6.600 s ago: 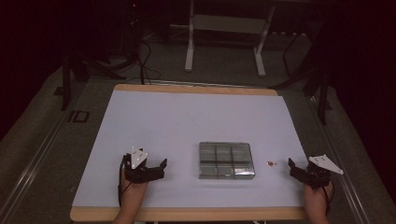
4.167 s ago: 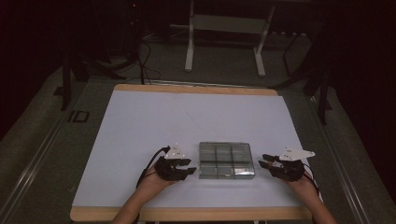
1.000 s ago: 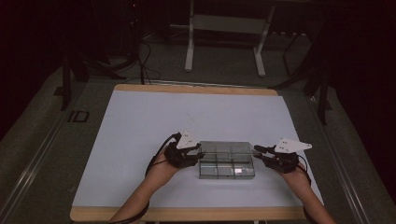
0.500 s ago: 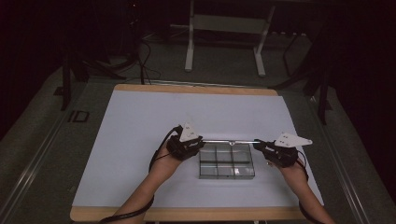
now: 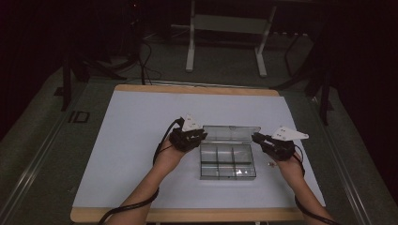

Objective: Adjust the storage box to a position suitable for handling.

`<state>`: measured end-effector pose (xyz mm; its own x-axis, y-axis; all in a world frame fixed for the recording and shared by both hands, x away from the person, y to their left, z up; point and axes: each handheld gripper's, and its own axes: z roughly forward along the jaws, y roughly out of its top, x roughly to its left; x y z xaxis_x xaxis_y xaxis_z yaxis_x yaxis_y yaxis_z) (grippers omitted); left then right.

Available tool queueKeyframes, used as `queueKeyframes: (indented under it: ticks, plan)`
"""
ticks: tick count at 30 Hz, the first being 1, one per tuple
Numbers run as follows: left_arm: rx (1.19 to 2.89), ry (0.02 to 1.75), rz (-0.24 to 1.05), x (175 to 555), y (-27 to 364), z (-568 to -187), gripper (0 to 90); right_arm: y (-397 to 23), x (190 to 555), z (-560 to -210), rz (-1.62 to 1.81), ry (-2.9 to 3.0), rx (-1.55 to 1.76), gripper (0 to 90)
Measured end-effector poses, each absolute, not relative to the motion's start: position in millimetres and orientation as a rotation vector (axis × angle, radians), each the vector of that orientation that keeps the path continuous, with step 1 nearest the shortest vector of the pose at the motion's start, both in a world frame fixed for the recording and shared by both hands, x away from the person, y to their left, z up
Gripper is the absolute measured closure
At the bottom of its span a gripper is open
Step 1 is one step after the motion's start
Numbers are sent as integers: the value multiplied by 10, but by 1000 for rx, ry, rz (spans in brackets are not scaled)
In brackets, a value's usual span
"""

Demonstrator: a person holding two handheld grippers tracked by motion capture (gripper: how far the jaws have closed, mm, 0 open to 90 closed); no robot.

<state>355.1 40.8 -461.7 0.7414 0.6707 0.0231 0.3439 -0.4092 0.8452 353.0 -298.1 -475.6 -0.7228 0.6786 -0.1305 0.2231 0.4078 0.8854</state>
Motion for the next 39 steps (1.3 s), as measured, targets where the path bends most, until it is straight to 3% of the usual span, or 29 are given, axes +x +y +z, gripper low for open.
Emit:
queueKeyframes:
  ticks: [16, 39]
  plan:
    - [2005, 816, 428, 3793, 397, -4645, 763, -2926, 3730, -4803, 1254, 2204, 823, 713]
    - [1964, 930, 286, 4167, 356, -4886, 606, -2805, 3929, -4984, 1134, 2291, 940, 601]
